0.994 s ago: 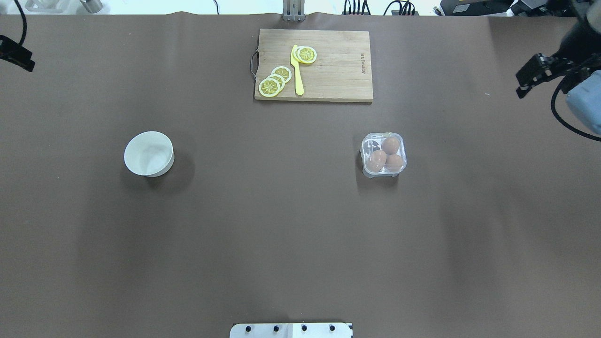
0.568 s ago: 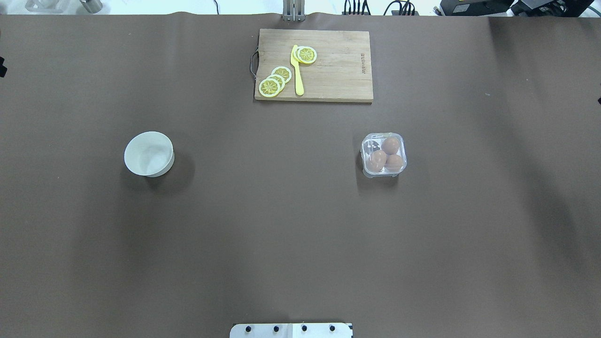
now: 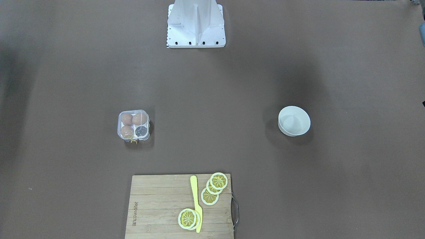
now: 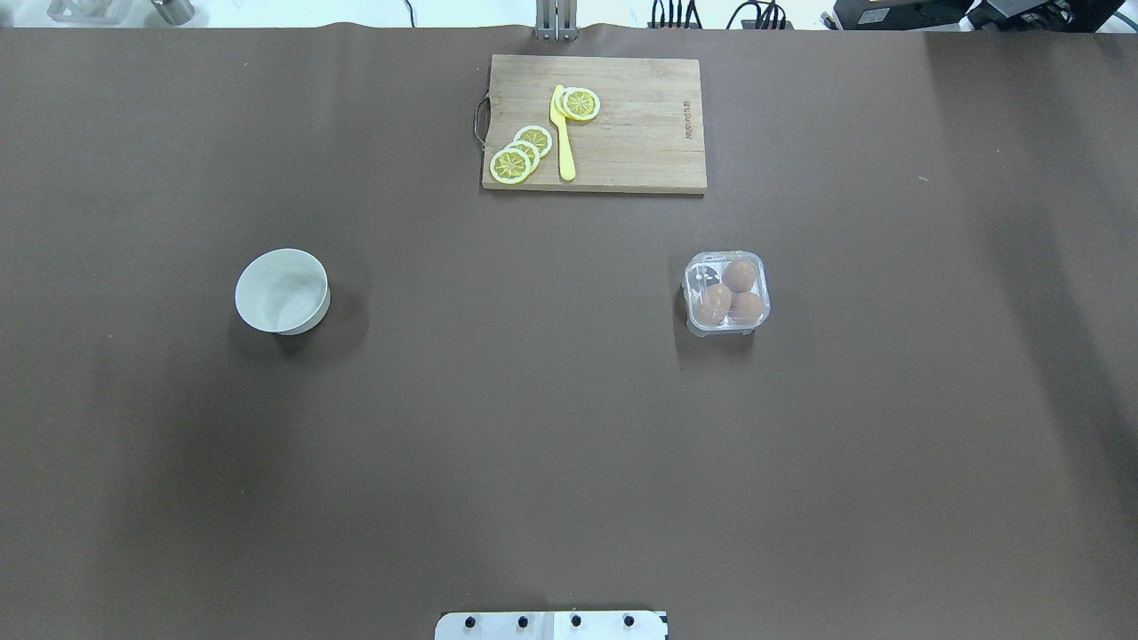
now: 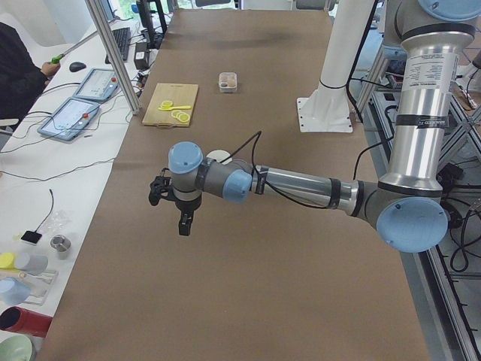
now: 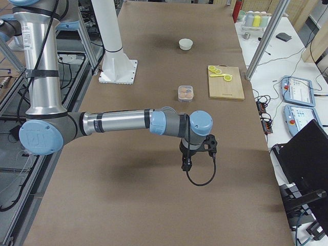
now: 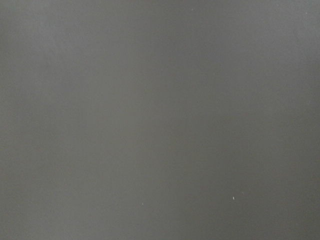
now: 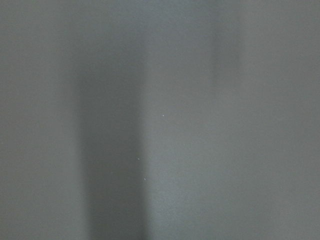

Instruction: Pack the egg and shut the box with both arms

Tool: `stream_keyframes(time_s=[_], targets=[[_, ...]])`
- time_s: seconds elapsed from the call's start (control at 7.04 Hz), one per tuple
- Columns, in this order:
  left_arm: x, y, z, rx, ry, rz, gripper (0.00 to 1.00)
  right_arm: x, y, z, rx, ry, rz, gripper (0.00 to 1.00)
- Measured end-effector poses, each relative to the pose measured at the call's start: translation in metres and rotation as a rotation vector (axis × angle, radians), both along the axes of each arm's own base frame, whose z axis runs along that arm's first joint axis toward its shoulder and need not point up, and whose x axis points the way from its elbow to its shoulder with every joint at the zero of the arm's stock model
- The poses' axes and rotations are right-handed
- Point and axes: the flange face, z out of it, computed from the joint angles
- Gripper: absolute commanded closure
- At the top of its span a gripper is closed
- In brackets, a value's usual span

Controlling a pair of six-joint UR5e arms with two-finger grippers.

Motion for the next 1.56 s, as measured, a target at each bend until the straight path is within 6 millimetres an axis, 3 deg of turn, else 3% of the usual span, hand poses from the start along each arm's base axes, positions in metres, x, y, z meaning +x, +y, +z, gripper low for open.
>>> stream_keyframes(time_s=[0.28,0.57,1.56], targets=[[-0.013,0.031,0.039,-0.024,0.038,-0.014,0.02,0.024,0.019,0.01,0.002,-0.006,0.05,0.0],[-0.035,0.036,0.059,-0.053,0.043,-0.059,0.02,0.034,0.024,0.008,0.009,-0.003,0.07,0.0],[-0.041,0.026,0.049,-0.04,0.045,-0.074,0.02,0.036,0.021,-0.007,0.031,-0.008,0.079,0.0]])
